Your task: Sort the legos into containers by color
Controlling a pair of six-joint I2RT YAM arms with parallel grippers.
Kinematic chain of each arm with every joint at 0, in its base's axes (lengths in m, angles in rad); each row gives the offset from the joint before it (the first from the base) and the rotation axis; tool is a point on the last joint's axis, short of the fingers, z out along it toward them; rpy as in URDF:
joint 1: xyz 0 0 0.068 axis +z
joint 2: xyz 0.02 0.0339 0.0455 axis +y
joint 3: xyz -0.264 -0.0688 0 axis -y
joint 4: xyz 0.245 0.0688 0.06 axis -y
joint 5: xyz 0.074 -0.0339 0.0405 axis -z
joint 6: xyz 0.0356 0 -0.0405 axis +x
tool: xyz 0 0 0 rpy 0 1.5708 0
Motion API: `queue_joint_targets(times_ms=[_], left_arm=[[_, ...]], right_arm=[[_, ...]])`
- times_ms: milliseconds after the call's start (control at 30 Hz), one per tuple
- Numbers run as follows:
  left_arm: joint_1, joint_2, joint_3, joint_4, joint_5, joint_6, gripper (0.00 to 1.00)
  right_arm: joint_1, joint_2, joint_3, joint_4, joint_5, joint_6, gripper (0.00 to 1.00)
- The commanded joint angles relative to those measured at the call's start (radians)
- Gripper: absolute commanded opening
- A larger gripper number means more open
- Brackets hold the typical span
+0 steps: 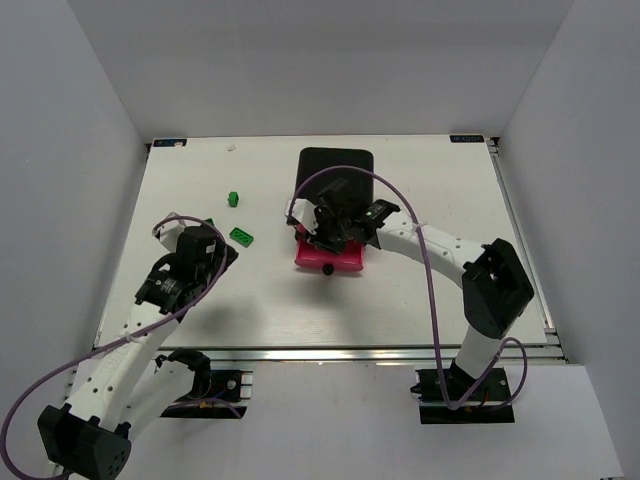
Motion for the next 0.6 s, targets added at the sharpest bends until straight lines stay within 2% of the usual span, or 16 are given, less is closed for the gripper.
queue_joint_targets(times_ms=[0, 33, 233, 300, 333, 433, 567], left_arm=[[0.004, 0.014, -0.003, 0.046, 0.0, 0.01, 0.75], [0.013, 0.026, -0.008, 0.053, 0.0, 0.013, 0.75], [0.023, 0.126, 0.019, 0.113, -0.005, 0.067, 0.77], [0.037, 0.158, 0.033, 0.133, -0.003, 0.082, 0.77], [0.046, 0.17, 0.045, 0.139, -0.003, 0.091, 0.77], [0.059, 0.21, 0.055, 0.162, 0.007, 0.108, 0.77], [0.12, 0.258, 0.062, 0.191, 0.021, 0.128, 0.78]], right_arm=[[0.006, 0.003, -0.003, 0.038, 0.004, -0.014, 0.01], [0.008, 0.026, 0.0, 0.049, 0.016, -0.011, 0.02], [0.017, 0.118, 0.047, 0.078, 0.101, 0.008, 0.23], [0.017, 0.141, 0.07, 0.069, 0.117, 0.008, 0.35], [0.017, 0.141, 0.073, 0.066, 0.121, 0.008, 0.45], [0.017, 0.134, 0.073, 0.063, 0.108, 0.006, 0.54], [0.014, 0.103, 0.084, 0.032, 0.046, 0.026, 0.56]])
